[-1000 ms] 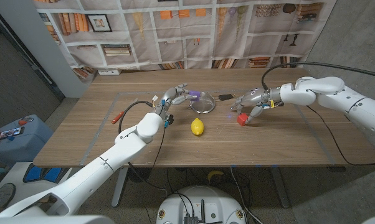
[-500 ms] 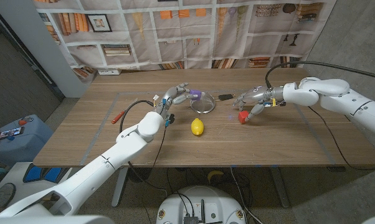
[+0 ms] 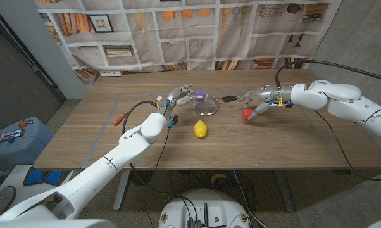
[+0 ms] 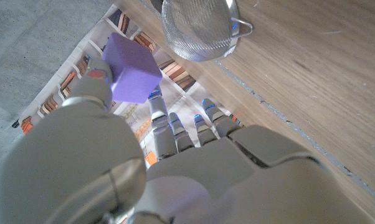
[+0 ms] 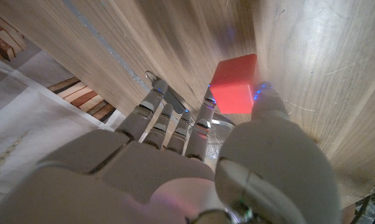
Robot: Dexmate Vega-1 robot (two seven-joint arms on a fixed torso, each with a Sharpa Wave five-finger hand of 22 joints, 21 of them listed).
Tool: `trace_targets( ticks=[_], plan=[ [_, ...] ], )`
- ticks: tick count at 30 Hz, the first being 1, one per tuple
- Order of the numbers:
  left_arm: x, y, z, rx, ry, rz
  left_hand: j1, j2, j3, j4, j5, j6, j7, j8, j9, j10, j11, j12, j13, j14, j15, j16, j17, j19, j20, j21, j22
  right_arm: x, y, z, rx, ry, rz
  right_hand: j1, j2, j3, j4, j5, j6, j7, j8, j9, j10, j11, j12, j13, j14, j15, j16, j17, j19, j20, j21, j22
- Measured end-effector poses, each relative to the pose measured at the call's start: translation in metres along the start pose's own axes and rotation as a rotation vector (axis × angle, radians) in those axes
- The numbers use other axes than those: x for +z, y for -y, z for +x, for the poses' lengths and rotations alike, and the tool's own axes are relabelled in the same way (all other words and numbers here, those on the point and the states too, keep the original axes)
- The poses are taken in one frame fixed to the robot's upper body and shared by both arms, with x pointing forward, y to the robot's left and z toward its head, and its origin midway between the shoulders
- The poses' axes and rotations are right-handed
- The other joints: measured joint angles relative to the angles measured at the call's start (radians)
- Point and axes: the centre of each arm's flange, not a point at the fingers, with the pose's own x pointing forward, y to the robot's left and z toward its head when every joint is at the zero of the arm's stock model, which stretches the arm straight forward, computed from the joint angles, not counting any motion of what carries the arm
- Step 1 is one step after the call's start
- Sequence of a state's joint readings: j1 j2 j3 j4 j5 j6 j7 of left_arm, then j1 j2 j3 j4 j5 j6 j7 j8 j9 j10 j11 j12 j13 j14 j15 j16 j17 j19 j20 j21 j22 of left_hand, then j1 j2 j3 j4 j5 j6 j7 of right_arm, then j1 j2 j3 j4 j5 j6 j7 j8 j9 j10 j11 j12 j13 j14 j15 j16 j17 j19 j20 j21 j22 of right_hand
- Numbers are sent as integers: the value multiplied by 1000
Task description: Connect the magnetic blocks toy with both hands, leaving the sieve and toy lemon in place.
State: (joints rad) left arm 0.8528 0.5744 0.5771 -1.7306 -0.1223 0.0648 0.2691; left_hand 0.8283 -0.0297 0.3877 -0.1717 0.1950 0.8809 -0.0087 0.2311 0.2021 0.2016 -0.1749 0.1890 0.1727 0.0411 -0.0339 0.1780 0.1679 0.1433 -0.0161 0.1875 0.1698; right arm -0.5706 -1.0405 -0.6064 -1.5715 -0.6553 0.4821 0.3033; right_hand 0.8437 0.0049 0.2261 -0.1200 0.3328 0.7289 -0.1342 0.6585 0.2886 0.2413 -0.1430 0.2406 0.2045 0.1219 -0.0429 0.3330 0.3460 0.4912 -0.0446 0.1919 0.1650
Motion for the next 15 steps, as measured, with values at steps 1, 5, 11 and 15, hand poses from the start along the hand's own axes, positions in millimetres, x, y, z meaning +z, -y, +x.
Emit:
trace_targets(
  ticks=[1, 5, 11, 15],
  plan=[
    [0, 0, 0, 0, 0, 0, 0, 0, 0, 0, 0, 0, 0, 0, 0, 0, 0, 0, 0, 0, 0, 0, 0, 0, 0, 0, 0, 0, 0, -1, -6, -4, 14, 0, 0, 0, 0, 0, 0, 0, 0, 0, 0, 0, 0, 0, 0, 0, 0, 0, 0, 0, 0, 0],
    [1, 1, 2, -6, 6, -3, 0, 0, 0, 0, -2, 0, 0, -1, 0, 0, 0, 0, 0, 0, 0, 0, 0, 0, 0, 0, 0, -1, 2, -4, -23, -20, 59, 0, 0, -4, -4, 0, 0, 0, 0, 0, 5, -5, 0, 0, 0, 0, 0, 0, 0, 0, 0, 0],
    [2, 2, 4, -11, 11, -5, 0, 0, -1, -1, -2, 0, 0, -4, 0, 0, 0, 0, 0, 0, 0, 0, 0, 0, 0, 0, 0, -1, 3, -9, -54, -42, 137, 0, 0, -5, -4, 0, 0, 0, 0, 0, 5, -5, 0, 0, 0, 0, 0, 0, 0, 0, 0, 0],
    [2, 3, 4, -13, 17, -9, 0, 0, -1, -1, -2, 0, 0, -4, 0, 0, 0, 0, 0, 0, 0, 0, 0, 0, 0, 0, 0, 3, 3, -11, -65, -43, 162, 0, 0, -8, 0, 0, 0, 0, -1, 0, 5, -5, 0, 0, 0, 0, 0, 0, 0, 0, 0, 0]
  ],
)
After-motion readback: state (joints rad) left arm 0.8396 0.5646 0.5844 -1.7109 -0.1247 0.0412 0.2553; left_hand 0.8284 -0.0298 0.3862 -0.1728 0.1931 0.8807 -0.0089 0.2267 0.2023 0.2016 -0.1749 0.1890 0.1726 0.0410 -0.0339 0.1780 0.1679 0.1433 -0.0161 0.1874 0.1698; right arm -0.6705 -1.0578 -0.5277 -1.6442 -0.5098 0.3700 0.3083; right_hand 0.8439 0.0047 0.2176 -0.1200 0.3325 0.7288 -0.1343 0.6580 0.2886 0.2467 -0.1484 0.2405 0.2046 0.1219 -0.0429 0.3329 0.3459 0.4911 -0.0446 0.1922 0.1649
